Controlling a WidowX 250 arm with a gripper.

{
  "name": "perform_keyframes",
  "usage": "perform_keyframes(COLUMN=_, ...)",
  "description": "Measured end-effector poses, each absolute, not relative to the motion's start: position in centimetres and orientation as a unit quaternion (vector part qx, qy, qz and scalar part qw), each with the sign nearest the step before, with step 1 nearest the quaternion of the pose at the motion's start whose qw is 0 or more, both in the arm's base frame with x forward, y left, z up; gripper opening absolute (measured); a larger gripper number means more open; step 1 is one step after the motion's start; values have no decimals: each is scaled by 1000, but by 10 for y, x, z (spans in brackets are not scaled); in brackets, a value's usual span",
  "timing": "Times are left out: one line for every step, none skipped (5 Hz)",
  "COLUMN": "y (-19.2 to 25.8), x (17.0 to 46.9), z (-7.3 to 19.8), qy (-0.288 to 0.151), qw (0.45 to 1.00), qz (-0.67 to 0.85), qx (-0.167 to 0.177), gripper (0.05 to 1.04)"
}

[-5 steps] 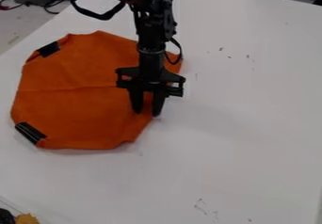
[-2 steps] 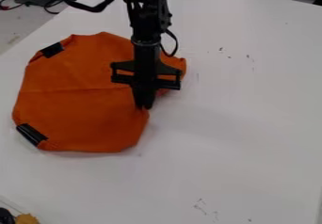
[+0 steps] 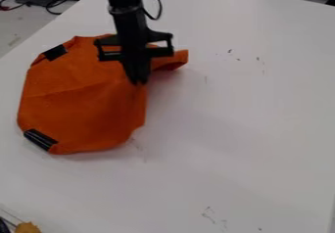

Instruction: Fold cloth from right to left.

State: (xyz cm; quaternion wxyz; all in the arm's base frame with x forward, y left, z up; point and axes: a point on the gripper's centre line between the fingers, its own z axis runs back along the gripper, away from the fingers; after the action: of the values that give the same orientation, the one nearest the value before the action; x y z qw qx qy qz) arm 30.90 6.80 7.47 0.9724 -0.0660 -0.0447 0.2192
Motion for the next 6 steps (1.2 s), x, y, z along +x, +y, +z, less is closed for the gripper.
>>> perform_keyframes(y=102, x=301, z=84, qy=-63, qw=957, qz=265, qx=-103, gripper=58)
perform_keyframes(y=140, x=288, z=99, qy=-104, qw=939, qz=302, qx=-130, gripper=58)
perform_keyframes(y=180, x=274, z=107, qy=-146, qw=922, qz=324, qx=-152, gripper=58)
perform_keyframes(y=207, x=270, z=100, qy=-138, qw=917, qz=339, qx=-157, gripper=58)
perform_keyframes(y=225, x=262, z=92, qy=-139, qw=919, qz=342, qx=-138, gripper=58)
perform_keyframes(y=235, x=256, z=81, qy=-149, qw=911, qz=351, qx=-158, gripper=58)
